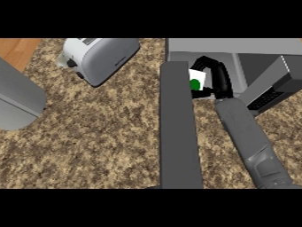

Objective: Pick up the milk, place it into the microwave and close the microwave

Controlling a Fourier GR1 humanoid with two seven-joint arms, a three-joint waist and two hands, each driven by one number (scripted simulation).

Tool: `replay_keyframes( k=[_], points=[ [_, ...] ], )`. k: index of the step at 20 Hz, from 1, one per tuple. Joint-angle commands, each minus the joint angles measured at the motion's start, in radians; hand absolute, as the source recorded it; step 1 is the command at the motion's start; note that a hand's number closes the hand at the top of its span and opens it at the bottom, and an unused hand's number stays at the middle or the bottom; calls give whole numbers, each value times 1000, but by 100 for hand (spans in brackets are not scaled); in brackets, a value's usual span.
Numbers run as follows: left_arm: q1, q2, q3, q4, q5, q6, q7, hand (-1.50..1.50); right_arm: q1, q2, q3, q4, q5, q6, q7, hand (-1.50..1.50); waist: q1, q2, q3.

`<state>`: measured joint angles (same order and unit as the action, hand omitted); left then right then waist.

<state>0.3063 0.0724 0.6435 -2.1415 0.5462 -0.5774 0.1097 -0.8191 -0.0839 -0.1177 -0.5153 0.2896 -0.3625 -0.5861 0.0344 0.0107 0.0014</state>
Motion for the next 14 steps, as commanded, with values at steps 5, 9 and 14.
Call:
replay_keyframes(
  k=[5, 9, 14],
  points=[
    [-88, 26, -25, 81, -54, -9, -23, -150, -178, -51, -71, 239, 23, -131, -16, 150, 27, 19, 0],
    [-61, 28, -16, 70, -22, -24, -18, -150, -192, -120, -87, 286, 33, -169, -35, 150, 52, 27, 1],
    [-60, 12, -37, 58, -38, -31, -21, -150, -232, -119, -63, 316, 90, -352, -40, 150, 80, 34, 1]
  ],
)
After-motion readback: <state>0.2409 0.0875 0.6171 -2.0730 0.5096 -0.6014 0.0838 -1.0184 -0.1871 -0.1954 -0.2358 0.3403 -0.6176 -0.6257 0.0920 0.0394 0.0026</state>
